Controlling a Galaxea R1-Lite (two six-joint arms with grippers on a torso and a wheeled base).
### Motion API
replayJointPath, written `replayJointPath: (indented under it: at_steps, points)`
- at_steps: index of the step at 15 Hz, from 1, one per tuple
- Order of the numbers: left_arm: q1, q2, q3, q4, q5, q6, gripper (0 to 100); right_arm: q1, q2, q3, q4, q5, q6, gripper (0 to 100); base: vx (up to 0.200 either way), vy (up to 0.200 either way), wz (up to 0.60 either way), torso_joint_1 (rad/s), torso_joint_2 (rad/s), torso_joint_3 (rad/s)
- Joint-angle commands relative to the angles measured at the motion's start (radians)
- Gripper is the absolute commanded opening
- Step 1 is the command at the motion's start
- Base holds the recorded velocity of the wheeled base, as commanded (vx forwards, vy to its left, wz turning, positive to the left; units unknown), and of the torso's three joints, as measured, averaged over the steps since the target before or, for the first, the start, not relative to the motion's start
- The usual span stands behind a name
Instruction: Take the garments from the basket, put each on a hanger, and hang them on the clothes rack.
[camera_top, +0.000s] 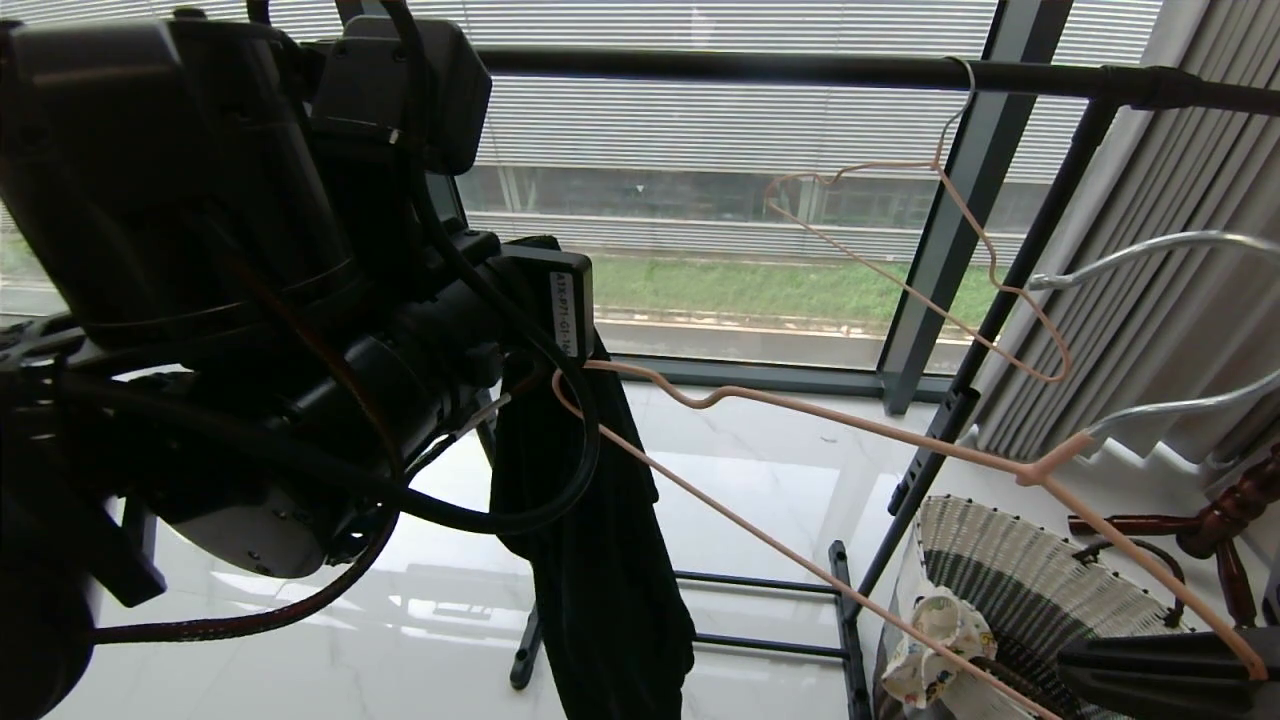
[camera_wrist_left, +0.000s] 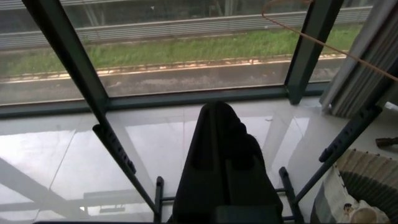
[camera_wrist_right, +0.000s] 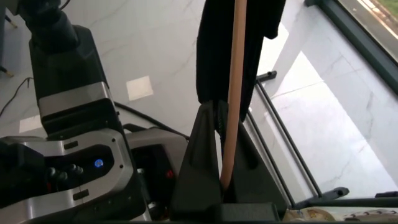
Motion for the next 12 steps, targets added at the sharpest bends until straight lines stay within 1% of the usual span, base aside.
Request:
replayJointPath:
  at_steps: [1,4,10,12]
  points:
    - [-0.002,-0.004,0.000,0.000,0.006,0.001,0,-0.004,0.003,-0.002,-0.003,0.000,0.000,0,0.000,0.000,0.00,0.000,0.00,0.000]
    - [-0.044,-0.004,0.000,0.000,0.009,0.001,0,-0.006,0.003,-0.003,-0.018,-0.015,0.000,0,0.000,0.000,0.00,0.000,0.00,0.000]
    - [-0.124,0.002,-0.001,0.000,0.012,0.006,0,-0.006,0.016,-0.002,-0.017,-0.012,-0.002,0,0.000,0.000,0.00,0.000,0.00,0.000]
    - [-0.162,0.004,-0.001,0.001,0.012,0.006,0,-0.006,0.033,-0.002,-0.018,-0.012,0.000,0,0.000,0.000,0.00,0.000,0.00,0.000]
